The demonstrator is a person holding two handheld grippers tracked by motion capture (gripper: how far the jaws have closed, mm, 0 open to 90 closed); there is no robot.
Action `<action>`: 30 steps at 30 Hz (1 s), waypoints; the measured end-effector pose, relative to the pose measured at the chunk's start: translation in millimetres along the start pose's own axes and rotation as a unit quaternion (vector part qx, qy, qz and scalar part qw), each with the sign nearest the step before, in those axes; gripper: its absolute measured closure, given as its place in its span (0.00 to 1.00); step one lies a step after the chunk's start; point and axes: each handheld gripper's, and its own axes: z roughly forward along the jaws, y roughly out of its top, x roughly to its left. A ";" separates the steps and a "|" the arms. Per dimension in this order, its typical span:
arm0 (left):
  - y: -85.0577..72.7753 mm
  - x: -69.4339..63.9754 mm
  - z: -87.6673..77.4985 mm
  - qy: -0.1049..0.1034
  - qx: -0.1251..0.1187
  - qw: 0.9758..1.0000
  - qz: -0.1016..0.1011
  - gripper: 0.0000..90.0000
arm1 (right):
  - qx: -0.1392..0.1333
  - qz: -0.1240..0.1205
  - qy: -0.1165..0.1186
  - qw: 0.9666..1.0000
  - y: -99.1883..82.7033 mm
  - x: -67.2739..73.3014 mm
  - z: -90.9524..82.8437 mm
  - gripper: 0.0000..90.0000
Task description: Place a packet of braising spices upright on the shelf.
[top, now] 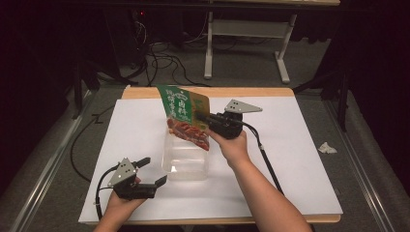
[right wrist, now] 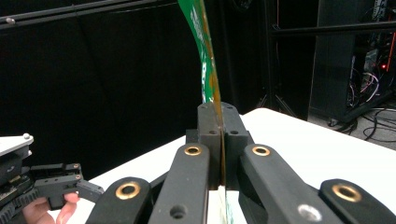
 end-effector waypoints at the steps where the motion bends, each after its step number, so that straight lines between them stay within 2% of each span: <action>1: 0.0 0.0 0.0 0.000 0.000 1.000 0.000 0.12 | 0.000 0.000 0.000 1.000 0.0 0.0 0.0 1.00; 11: -0.1 0.0 -0.2 0.000 0.000 1.000 0.001 0.12 | -0.009 0.005 -0.005 1.000 -2.1 -2.7 3.7 1.00; 16: -0.2 0.5 -0.7 0.001 -0.001 1.000 0.001 0.12 | -0.014 0.010 -0.010 1.000 -1.0 -8.7 1.1 1.00; 30: -0.3 0.5 0.1 0.000 0.000 1.000 0.000 0.12 | -0.018 0.013 -0.016 1.000 -9.1 -5.6 4.7 1.00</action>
